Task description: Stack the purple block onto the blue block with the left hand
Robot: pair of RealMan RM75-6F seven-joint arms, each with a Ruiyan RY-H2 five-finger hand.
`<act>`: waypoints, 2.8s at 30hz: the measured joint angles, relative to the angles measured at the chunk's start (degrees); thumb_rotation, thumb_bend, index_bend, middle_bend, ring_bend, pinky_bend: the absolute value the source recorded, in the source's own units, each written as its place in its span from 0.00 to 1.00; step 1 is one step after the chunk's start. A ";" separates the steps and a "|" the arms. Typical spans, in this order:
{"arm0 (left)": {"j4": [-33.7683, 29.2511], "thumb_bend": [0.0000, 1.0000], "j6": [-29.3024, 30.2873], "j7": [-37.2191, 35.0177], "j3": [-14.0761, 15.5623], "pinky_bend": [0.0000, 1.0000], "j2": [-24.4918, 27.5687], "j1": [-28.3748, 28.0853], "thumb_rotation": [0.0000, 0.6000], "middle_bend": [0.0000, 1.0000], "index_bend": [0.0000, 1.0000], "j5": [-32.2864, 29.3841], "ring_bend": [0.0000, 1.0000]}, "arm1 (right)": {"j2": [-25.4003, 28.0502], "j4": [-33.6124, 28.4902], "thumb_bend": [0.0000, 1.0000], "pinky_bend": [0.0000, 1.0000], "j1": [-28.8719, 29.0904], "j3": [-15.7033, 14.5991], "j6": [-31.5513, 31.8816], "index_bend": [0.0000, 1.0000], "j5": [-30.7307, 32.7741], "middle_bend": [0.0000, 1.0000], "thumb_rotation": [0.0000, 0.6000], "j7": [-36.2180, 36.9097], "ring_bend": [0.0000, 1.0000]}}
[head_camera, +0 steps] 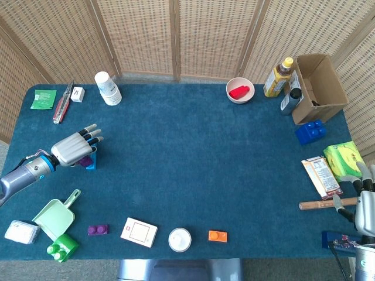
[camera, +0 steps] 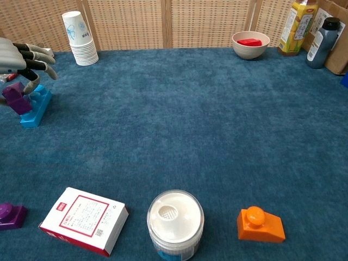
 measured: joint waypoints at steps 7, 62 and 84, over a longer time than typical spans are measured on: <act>2.94 0.31 1.50 -0.27 0.65 0.00 -1.44 0.00 1.00 0.20 0.63 1.03 0.09 | -0.09 -0.05 0.28 0.00 0.00 -0.04 -0.03 0.38 0.09 0.14 1.00 -0.14 0.00; 16.82 0.31 7.32 -3.49 2.86 0.00 -7.73 0.97 1.00 0.21 0.62 2.58 0.08 | 0.11 -2.66 0.28 0.00 -0.69 -0.08 1.79 0.38 -0.02 0.14 1.00 -3.39 0.00; 17.47 0.31 7.90 -4.98 3.78 0.00 -7.62 0.60 1.00 0.21 0.62 3.00 0.08 | -0.06 -2.50 0.28 0.00 -0.86 -0.03 2.00 0.37 0.00 0.14 1.00 -3.49 0.00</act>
